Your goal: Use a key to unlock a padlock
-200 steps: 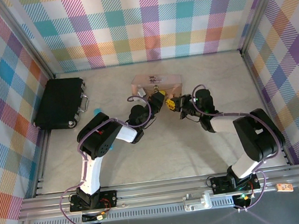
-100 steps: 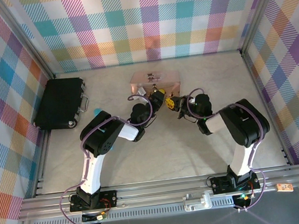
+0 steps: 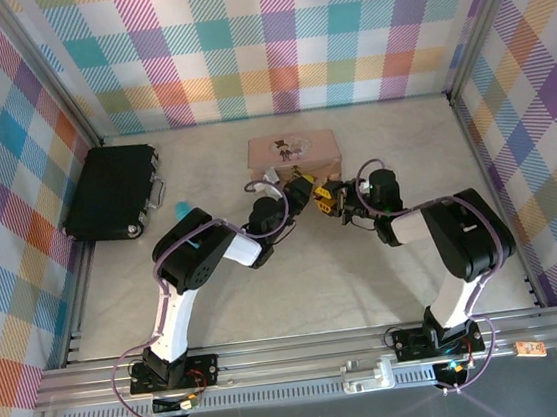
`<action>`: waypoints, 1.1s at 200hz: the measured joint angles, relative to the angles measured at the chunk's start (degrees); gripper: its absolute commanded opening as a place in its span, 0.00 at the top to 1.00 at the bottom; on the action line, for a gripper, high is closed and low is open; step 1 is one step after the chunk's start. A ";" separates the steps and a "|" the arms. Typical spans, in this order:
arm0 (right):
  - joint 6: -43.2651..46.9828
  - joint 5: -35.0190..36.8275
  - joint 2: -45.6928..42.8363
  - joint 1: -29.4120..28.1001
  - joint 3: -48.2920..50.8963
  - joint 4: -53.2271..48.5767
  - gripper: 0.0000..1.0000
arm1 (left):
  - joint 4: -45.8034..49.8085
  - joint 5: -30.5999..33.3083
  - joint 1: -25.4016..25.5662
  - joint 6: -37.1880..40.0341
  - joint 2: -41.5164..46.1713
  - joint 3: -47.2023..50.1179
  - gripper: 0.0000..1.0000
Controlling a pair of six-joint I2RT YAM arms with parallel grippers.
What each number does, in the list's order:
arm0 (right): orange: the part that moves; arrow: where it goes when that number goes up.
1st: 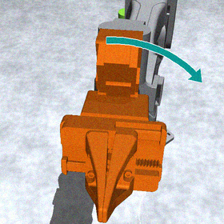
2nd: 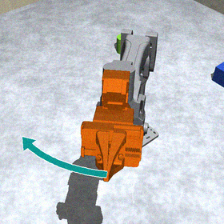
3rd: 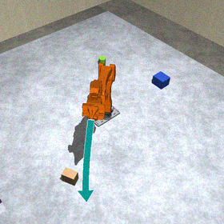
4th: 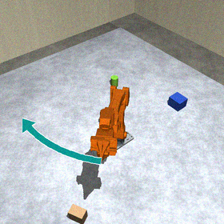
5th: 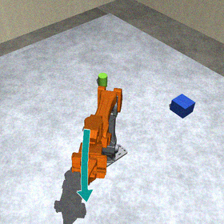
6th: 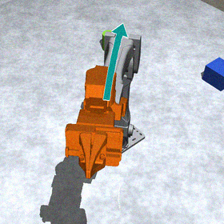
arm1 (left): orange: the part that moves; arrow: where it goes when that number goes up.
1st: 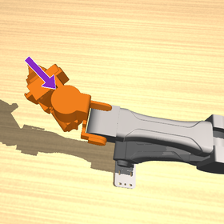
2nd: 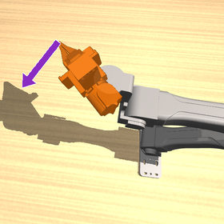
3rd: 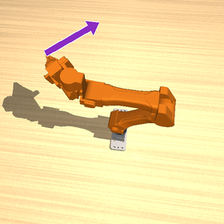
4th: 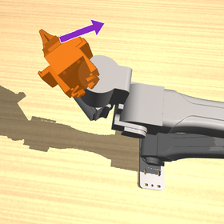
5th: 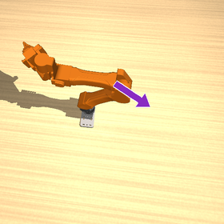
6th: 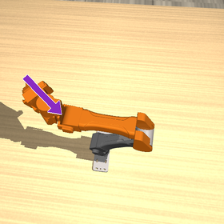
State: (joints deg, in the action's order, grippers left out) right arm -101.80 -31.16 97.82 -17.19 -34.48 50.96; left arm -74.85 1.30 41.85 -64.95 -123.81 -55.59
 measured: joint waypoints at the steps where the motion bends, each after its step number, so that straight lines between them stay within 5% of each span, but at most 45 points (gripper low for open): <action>1: 0.48 0.00 -0.24 0.07 0.00 -0.48 0.67 | 0.02 0.00 0.02 -0.02 0.00 0.00 1.00; 82: 30.80 4.33 -16.74 2.67 -3.10 -36.02 0.53 | 6.99 0.04 0.52 -0.63 0.02 1.53 1.00; 147: 52.92 10.51 -18.82 2.67 -11.87 -57.16 0.51 | 20.83 -0.35 1.05 -1.27 2.54 1.42 1.00; 187: 58.93 12.57 -19.89 2.67 -12.15 -61.48 0.50 | 25.81 -0.42 1.16 -1.55 4.26 1.31 0.63; 220: 61.99 14.27 -20.90 2.60 -12.13 -62.71 0.48 | 28.26 -0.76 1.20 -1.64 5.51 1.57 0.44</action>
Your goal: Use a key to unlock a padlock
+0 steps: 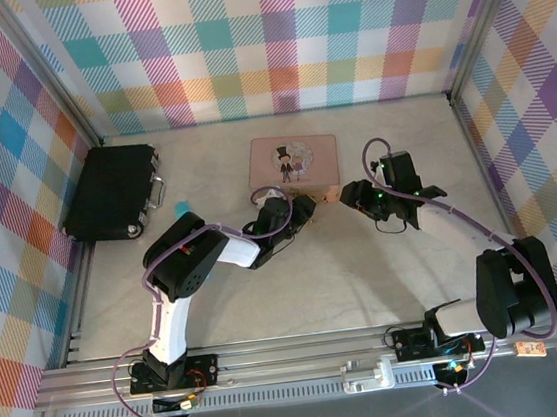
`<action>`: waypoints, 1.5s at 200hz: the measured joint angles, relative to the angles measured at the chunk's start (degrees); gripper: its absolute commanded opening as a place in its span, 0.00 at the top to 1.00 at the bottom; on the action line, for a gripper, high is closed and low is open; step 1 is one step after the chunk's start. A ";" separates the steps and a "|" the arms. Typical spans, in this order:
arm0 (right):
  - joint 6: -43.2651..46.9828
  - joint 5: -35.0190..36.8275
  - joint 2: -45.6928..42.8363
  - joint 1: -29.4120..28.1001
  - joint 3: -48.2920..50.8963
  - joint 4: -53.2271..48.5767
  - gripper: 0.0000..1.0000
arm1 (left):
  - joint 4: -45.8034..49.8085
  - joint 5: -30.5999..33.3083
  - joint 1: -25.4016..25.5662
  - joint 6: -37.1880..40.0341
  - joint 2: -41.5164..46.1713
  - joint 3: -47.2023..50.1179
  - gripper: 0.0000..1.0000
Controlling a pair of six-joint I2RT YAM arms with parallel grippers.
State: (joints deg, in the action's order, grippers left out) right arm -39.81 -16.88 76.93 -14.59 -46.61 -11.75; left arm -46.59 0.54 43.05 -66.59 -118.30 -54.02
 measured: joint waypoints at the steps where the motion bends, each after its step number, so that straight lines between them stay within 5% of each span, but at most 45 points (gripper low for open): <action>1: 0.07 0.04 -0.02 0.00 0.00 0.00 0.48 | -0.02 0.11 0.00 -0.02 0.09 0.02 0.43; 31: 2.40 1.49 -0.61 -0.42 0.00 -0.39 0.46 | 0.44 0.09 -0.17 0.02 2.86 2.38 0.28; 85: 9.29 5.70 -0.35 -6.27 -2.12 -4.72 0.45 | 3.21 0.02 -2.32 0.35 12.76 9.68 0.26; 133: 12.52 7.06 4.66 -10.19 -6.19 -5.22 0.46 | 5.25 -3.58 -5.14 4.17 14.95 10.43 0.32; 183: 13.73 7.91 6.29 -10.58 -6.78 -6.58 0.47 | 17.64 -8.26 -5.49 13.97 11.61 1.86 0.40; 300: 13.49 8.55 5.95 -10.58 -6.78 -6.80 0.49 | 33.46 -5.16 -3.23 25.11 3.39 -10.78 0.56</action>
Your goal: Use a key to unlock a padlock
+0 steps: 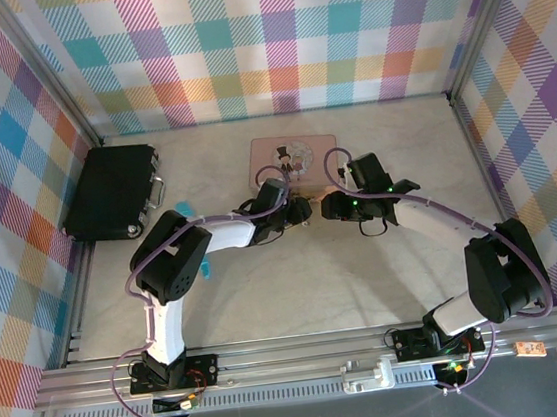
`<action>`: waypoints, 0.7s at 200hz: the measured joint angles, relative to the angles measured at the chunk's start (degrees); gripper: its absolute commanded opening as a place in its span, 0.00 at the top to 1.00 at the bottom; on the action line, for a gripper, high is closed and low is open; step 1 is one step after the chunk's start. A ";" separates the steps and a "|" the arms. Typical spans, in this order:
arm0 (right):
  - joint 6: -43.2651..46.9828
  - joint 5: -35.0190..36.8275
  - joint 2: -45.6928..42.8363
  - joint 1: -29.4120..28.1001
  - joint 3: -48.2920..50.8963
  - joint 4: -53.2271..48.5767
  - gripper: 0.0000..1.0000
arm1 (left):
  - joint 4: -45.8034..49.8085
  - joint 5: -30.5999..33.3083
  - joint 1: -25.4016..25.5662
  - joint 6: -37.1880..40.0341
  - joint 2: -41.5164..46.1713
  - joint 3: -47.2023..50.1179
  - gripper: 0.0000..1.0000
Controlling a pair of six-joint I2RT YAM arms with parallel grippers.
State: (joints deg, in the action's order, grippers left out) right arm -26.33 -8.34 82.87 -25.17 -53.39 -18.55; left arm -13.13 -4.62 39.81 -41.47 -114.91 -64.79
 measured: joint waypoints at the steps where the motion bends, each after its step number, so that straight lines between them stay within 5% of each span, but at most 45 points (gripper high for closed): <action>1: 0.00 0.00 -0.02 0.00 0.00 0.00 0.49 | 0.00 -0.02 0.00 0.02 -0.02 -0.07 0.56; 88: -0.48 2.19 -4.42 0.00 2.16 -0.22 0.49 | -2.38 2.16 0.83 -0.04 -2.73 -2.43 0.78; 115: -0.92 2.56 -4.42 0.00 3.10 -0.13 0.49 | -3.65 2.16 0.83 -0.72 -2.73 -1.81 0.78; 140: -1.42 2.58 -4.42 0.00 3.85 0.02 0.49 | -6.19 2.19 0.94 -1.01 -2.67 -0.46 0.60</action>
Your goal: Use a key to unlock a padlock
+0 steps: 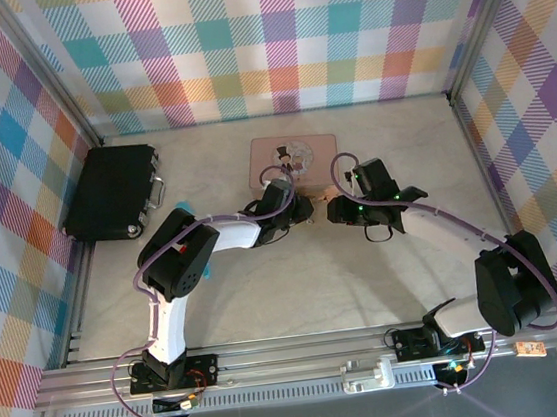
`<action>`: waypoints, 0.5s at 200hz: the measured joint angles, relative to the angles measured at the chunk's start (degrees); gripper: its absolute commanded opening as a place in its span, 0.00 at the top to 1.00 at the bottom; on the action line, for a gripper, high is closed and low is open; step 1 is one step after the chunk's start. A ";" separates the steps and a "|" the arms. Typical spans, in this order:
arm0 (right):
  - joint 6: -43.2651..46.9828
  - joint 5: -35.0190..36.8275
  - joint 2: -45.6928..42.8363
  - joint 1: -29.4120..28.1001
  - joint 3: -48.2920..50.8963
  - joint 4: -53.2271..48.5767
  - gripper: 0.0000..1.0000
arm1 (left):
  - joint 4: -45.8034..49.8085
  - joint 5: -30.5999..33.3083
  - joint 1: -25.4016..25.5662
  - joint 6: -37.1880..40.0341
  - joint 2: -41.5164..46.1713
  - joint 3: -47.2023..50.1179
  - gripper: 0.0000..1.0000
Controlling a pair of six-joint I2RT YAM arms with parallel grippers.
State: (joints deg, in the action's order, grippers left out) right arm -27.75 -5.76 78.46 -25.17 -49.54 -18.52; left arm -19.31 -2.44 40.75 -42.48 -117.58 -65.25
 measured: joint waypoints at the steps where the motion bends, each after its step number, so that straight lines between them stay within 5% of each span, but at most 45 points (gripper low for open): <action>1: -0.04 0.00 0.00 0.00 0.02 0.00 0.49 | -0.04 0.02 0.00 0.02 0.00 0.04 0.59; 19: -0.09 -0.02 0.00 0.00 0.07 0.09 0.49 | -1.79 0.02 0.00 -0.87 0.20 0.66 0.48; 39: -0.09 -0.02 0.00 0.00 0.11 0.33 0.49 | -3.78 -0.22 0.11 -1.55 0.31 1.38 0.47; 100: -0.07 0.48 -1.25 0.07 1.70 0.52 0.49 | -10.93 -0.28 0.11 -2.51 -0.96 3.26 0.72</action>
State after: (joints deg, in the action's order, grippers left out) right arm -27.81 -5.28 77.21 -25.10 -47.83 -18.00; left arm -30.24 -2.72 40.86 -44.99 -118.54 -62.00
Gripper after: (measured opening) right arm 0.510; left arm 0.313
